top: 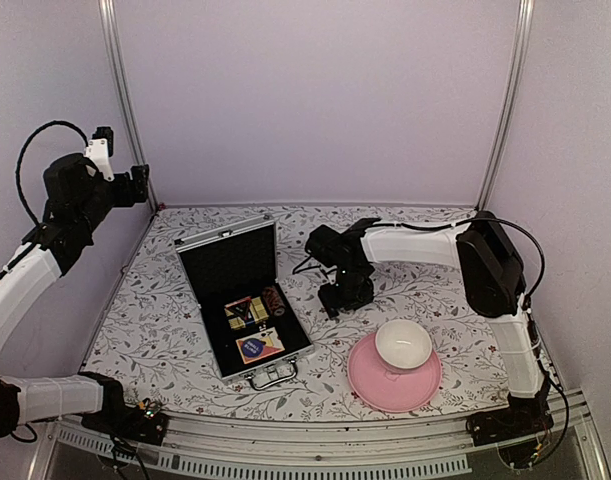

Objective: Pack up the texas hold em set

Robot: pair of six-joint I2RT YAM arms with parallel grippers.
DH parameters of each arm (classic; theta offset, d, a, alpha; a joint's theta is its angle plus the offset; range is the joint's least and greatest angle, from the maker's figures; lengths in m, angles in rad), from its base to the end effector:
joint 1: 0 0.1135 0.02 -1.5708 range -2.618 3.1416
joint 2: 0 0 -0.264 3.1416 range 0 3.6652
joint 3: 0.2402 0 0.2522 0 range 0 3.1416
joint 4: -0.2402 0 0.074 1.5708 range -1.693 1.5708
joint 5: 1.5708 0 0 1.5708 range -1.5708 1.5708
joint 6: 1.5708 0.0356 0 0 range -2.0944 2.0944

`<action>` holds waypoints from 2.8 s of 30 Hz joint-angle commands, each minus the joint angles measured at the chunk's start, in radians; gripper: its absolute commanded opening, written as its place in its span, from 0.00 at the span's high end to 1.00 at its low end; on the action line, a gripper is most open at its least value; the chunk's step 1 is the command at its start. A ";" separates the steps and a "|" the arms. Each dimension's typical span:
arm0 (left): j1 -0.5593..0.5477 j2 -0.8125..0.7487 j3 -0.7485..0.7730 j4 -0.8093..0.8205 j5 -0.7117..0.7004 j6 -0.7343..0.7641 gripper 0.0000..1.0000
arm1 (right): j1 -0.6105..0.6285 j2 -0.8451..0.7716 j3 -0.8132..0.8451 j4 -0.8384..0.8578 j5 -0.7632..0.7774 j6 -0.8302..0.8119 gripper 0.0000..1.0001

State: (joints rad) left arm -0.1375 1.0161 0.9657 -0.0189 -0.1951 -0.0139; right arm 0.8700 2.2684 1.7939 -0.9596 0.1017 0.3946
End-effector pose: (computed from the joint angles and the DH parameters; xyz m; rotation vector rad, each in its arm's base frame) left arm 0.2360 -0.0257 0.3780 -0.0479 1.6383 0.0441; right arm 0.2928 0.3415 0.1489 -0.6896 2.8903 -0.0018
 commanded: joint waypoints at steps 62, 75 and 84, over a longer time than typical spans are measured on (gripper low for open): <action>-0.015 -0.004 -0.012 0.025 -0.003 0.008 0.03 | 0.067 -0.148 -0.016 -0.010 -0.051 -0.016 0.51; -0.019 -0.004 -0.011 0.025 -0.001 0.009 0.03 | 0.195 -0.116 0.061 0.091 -0.143 -0.087 0.51; -0.018 -0.001 -0.012 0.025 -0.004 0.009 0.03 | 0.241 -0.016 0.149 0.127 -0.191 -0.131 0.51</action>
State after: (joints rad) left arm -0.1440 1.0157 0.9657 -0.0189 -0.1955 -0.0124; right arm 1.0969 2.1956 1.9018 -0.8661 -0.0551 0.2958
